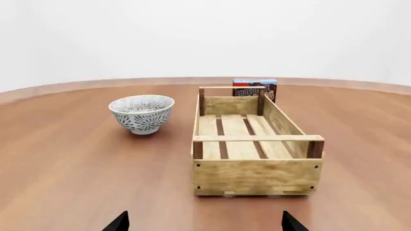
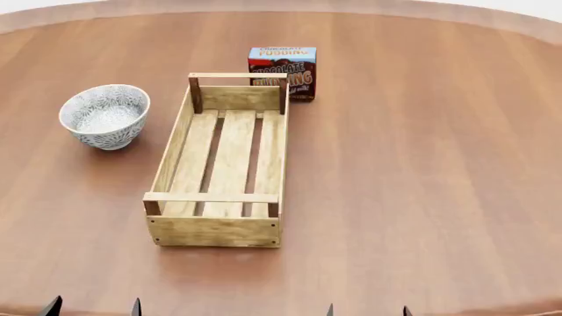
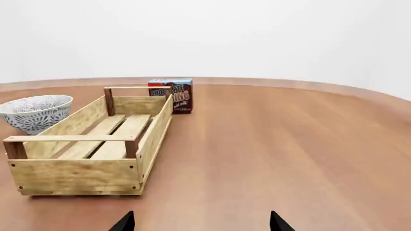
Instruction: Pick up the bowl on the left and put it in the tray.
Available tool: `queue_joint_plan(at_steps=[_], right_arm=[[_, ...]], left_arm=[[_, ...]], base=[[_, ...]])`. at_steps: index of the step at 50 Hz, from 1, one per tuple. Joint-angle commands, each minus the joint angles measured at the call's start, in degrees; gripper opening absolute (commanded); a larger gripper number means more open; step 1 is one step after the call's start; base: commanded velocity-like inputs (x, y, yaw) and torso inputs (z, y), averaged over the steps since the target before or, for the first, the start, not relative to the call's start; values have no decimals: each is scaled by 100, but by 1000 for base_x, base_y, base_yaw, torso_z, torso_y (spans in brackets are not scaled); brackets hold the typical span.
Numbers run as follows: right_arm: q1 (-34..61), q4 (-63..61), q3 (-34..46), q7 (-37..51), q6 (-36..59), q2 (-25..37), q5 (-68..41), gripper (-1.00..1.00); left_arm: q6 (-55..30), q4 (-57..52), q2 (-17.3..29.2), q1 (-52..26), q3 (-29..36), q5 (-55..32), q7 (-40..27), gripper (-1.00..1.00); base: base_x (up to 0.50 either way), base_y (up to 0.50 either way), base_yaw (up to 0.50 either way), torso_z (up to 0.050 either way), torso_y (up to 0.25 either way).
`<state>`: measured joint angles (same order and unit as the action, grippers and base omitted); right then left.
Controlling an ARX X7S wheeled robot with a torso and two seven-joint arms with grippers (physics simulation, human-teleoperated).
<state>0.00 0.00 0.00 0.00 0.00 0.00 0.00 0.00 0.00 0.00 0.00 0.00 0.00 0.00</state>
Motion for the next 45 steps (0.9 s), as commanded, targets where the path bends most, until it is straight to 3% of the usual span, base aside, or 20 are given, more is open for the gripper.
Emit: queue_joint_plan(at_steps=[1, 3, 11, 19, 45], right_arm=[[0, 0, 72, 72, 0, 54, -54, 100], [-45, -331, 70, 231, 311, 76, -71, 100], [-229, -870, 369, 334, 557, 251, -144, 100], [-286, -838, 440, 413, 290, 335, -282, 100], [-365, -960, 693, 616, 127, 540, -389, 100]], left_arm=[[0, 0, 57, 0, 64, -56, -64, 100], [-310, -325, 96, 138, 52, -221, -92, 100], [129, -457, 271, 379, 222, 21, -470, 100], [240, -519, 382, 429, 393, 78, -554, 100], [706, -478, 615, 473, 674, 194, -864, 100]], base=[[0, 0, 0, 0, 0], [0, 0, 0, 0, 0], [0, 0, 0, 0, 0], [0, 0, 0, 0, 0], [8, 496, 0, 0, 0]])
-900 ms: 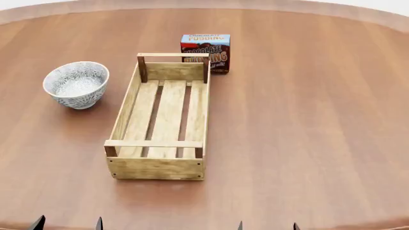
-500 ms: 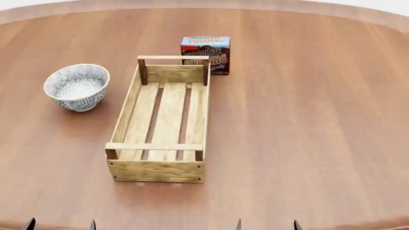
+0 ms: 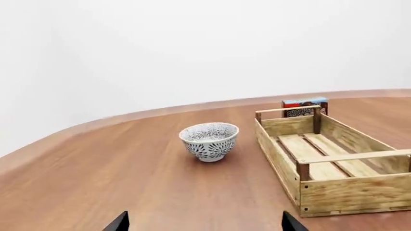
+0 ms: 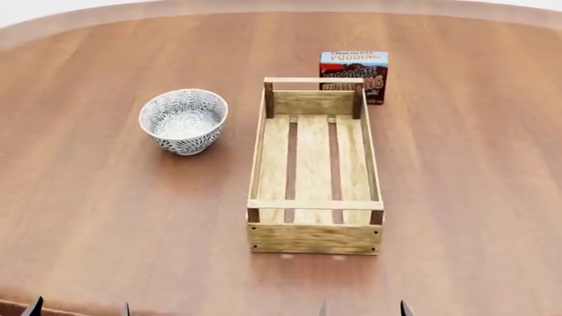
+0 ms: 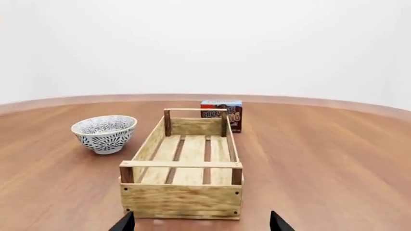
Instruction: Pick up the bowl on the left and put it in the tray.
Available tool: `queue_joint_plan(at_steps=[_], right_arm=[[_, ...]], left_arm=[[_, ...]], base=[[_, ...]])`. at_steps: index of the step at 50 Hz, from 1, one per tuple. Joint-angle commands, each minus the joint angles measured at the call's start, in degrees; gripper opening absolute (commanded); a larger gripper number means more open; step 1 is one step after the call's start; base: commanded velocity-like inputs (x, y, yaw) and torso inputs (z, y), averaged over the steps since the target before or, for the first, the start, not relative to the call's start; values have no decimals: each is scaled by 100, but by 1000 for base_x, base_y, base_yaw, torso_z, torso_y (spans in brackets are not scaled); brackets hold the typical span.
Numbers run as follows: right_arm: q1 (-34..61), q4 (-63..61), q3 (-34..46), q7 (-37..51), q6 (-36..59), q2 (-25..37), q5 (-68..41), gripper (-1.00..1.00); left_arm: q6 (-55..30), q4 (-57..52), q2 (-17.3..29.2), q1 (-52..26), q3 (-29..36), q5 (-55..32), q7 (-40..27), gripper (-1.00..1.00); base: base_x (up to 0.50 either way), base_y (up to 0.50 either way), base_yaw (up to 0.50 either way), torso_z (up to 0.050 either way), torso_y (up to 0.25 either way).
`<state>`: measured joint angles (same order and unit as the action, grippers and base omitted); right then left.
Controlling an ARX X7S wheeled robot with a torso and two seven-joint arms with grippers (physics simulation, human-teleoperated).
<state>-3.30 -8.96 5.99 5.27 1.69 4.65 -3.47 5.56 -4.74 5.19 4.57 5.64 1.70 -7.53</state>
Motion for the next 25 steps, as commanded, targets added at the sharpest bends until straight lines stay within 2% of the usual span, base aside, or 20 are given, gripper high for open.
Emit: queue_joint_plan(at_steps=[1, 25], right_arm=[[-34, -72, 100, 98, -38, 83, -43, 100], [14, 4, 229, 277, -81, 225, -206, 100]], left_arm=[[174, -3, 104, 15, 117, 31, -127, 100], [184, 18, 251, -14, 349, 59, -251, 100]], base=[[8, 500, 0, 0, 0], [11, 500, 0, 0, 0]])
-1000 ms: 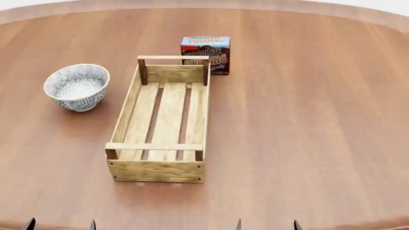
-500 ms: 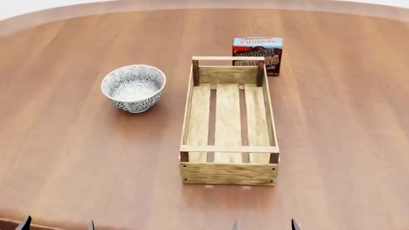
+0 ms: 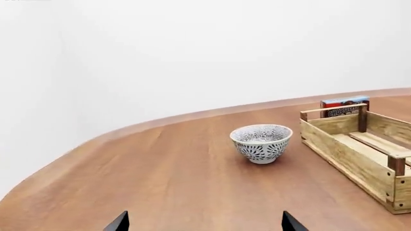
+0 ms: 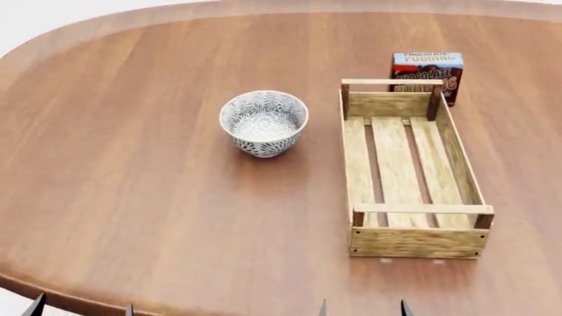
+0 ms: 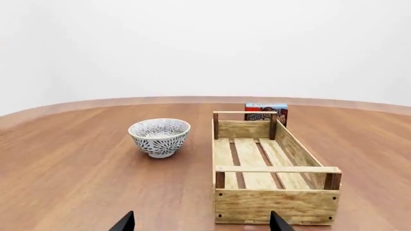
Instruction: Pick up the bowl on the left and put it in the tray.
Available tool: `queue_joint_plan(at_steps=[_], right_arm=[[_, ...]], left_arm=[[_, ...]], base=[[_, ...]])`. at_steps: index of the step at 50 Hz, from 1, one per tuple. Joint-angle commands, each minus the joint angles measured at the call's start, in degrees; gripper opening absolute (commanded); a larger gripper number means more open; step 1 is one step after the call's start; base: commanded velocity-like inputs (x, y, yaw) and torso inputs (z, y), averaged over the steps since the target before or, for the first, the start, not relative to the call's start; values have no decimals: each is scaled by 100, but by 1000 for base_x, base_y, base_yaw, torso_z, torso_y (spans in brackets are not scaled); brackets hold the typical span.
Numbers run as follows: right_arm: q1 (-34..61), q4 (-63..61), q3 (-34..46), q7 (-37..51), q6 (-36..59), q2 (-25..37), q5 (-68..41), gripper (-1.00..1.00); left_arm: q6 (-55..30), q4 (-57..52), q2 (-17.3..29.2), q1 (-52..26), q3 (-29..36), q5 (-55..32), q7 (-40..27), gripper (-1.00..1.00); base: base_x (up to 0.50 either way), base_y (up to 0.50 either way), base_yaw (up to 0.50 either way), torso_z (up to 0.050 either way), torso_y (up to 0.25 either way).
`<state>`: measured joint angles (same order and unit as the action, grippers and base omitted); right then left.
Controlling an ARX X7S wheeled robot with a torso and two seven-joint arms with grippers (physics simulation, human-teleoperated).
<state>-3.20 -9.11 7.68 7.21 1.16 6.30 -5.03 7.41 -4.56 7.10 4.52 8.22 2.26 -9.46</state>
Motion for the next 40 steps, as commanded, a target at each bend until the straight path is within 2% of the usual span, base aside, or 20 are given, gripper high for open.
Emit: queue_joint_plan(at_steps=[1, 11, 40], right_arm=[[4, 37, 74, 87, -51, 66, -42, 100], [-18, 32, 149, 94, -206, 121, -94, 100], [-22, 20, 247, 260, -339, 238, -200, 100]], left_arm=[[-12, -13, 65, -5, 96, -2, -61, 100], [0, 0, 109, 4, 133, -66, -106, 100], [-2, 8, 205, -25, 233, -162, -250, 100]], base=[[12, 500, 0, 0, 0], [34, 72, 0, 0, 0], [500, 0, 0, 0, 0]])
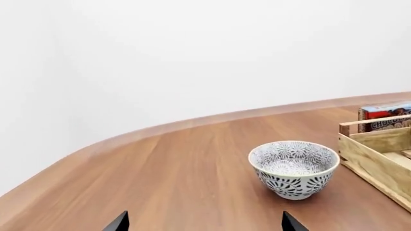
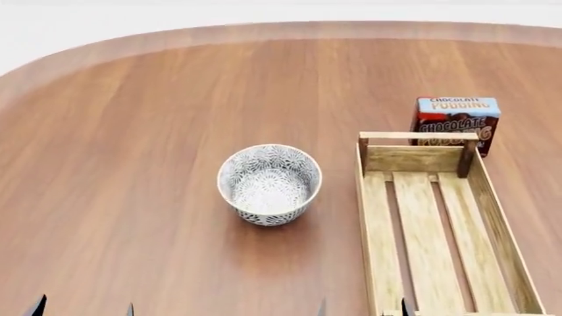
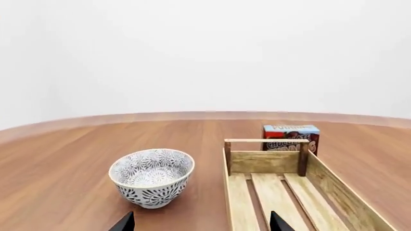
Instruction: Pick up the bowl on the left and put it in the tray.
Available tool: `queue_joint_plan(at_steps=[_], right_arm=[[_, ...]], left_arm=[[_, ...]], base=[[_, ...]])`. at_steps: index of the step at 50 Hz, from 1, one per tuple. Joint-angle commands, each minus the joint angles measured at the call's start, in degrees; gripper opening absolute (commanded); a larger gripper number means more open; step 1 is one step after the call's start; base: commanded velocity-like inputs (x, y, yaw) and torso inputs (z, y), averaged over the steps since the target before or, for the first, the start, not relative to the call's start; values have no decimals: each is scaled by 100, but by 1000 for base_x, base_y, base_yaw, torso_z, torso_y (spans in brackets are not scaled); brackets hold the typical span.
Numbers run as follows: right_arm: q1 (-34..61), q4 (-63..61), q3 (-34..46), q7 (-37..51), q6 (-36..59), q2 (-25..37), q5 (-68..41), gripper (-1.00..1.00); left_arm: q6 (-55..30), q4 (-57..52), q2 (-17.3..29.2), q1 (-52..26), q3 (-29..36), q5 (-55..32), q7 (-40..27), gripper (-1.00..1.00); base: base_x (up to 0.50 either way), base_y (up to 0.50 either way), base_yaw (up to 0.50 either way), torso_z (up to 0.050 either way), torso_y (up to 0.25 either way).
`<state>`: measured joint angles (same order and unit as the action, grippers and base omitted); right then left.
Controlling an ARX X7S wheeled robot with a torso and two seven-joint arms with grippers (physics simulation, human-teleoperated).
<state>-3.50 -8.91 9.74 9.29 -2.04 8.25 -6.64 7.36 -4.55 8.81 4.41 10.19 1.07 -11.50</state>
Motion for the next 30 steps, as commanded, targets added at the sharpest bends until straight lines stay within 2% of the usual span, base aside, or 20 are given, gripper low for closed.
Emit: queue_joint_plan(at_steps=[1, 7, 13, 14, 16, 20, 23, 24, 27, 28, 30], right_arm=[[11, -7, 44, 58, -10, 48, -44, 100], [86, 36, 34, 91, 286, 62, -168, 100], [248, -657, 32, 162, 1503, 212, -441, 100], [331, -1063, -35, 243, 2063, 258, -612, 100], [411, -1423, -98, 364, 2500, 303, -699, 100], [799, -2515, -244, 656, 3774, 503, -874, 100], [1135, -3090, -510, 753, 4620, 561, -1268, 100], [1370, -3455, -656, 800, 5071, 600, -1487, 100], [1751, -3948, -942, 876, 5828, 602, -1915, 100], [2037, -4209, -1114, 950, 6241, 616, -2114, 100], [2458, -4573, -1399, 974, 6773, 601, -2495, 100]], left_arm=[[4, 10, 37, -16, 38, -48, -51, 100], [-80, -50, 51, -28, 40, -81, -89, 100], [-538, -618, 140, -74, 49, -193, -10, 100], [-904, -952, 204, -108, 80, -231, 77, 100], [-1181, -1265, 261, -150, 96, -213, 103, 100], [-2417, -2377, 359, -406, -85, -616, 214, 100], [-3278, -3071, 391, -595, -284, -1072, 264, 100], [-3805, -3484, 440, -751, -373, -1303, 278, 100], [-4428, -4045, 471, -1041, -576, -1652, 257, 100], [-4936, -4363, 453, -1297, -781, -2013, 244, 100], [-5389, -4695, 477, -1638, -970, -2334, 229, 100]], base=[[500, 0, 0, 0, 0], [500, 0, 0, 0, 0], [177, 0, 0, 0, 0], [0, 0, 0, 0, 0], [0, 0, 0, 0, 0], [0, 0, 0, 0, 0], [0, 0, 0, 0, 0], [0, 0, 0, 0, 0], [0, 0, 0, 0, 0], [0, 0, 0, 0, 0], [0, 0, 0, 10, 0]])
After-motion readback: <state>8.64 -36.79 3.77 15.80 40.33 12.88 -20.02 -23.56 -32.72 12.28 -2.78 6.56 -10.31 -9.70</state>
